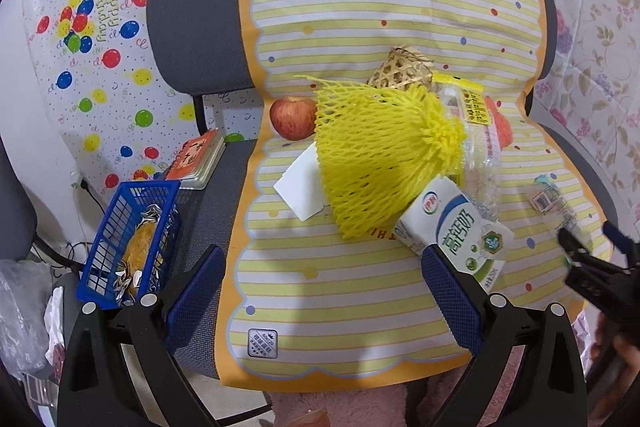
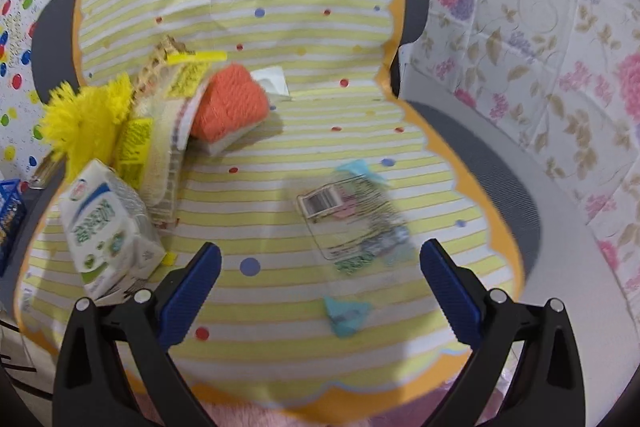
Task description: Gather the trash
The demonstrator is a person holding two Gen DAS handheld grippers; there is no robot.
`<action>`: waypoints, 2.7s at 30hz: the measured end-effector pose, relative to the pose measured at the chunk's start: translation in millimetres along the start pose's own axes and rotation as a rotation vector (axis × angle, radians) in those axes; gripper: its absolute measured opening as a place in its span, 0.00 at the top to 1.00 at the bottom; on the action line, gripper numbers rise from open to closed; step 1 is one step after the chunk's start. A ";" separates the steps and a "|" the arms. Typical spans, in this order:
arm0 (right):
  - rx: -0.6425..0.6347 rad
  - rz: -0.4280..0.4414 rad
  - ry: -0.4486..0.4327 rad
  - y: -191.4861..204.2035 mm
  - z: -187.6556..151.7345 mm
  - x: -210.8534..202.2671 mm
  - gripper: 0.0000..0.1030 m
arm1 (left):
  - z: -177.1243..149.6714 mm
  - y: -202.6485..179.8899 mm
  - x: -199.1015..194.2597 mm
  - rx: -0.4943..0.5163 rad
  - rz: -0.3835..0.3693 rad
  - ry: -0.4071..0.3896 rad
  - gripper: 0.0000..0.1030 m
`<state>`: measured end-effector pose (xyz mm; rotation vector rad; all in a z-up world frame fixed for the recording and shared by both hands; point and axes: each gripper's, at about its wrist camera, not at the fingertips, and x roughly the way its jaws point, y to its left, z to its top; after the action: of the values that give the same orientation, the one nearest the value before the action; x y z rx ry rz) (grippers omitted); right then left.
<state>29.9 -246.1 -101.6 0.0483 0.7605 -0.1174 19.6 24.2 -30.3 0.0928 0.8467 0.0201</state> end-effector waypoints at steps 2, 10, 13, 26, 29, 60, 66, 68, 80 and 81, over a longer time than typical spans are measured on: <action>-0.003 0.011 0.007 3.0 3.3 16.6 0.06 | -0.6 2.6 2.1 -0.003 0.006 0.004 0.06; 0.023 -0.032 0.001 -9.8 77.9 80.7 0.06 | 6.5 7.8 15.0 -0.024 0.019 0.011 0.06; 0.043 -0.039 0.069 -16.9 91.8 116.5 0.06 | 8.3 11.7 23.5 -0.037 0.037 0.023 0.06; 0.051 -0.035 0.224 -21.5 90.9 170.8 0.05 | 12.9 15.7 45.4 -0.051 0.039 0.056 0.06; 0.055 -0.030 0.226 -22.0 90.0 170.4 0.05 | 15.0 16.4 42.4 -0.050 0.046 0.045 0.06; 0.059 -0.032 0.224 -20.9 93.0 176.1 0.05 | 17.1 3.0 43.6 -0.048 0.010 0.075 0.07; 0.059 -0.031 0.224 -22.7 92.9 176.2 0.05 | 12.0 7.2 27.9 -0.089 0.008 0.030 0.07; 0.058 -0.031 0.224 -22.3 92.5 176.0 0.05 | 11.0 11.7 21.4 -0.100 0.042 0.002 0.07; 0.057 -0.031 0.224 -24.6 91.6 177.0 0.05 | 2.4 12.9 20.7 -0.049 0.059 0.042 0.07; 0.057 -0.034 0.224 -24.4 91.7 177.3 0.05 | 1.1 15.7 19.7 -0.061 0.050 0.043 0.07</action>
<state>217.0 -294.0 -157.6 0.1041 0.9818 -0.1675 33.8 40.8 -42.8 0.0562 0.8857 0.0948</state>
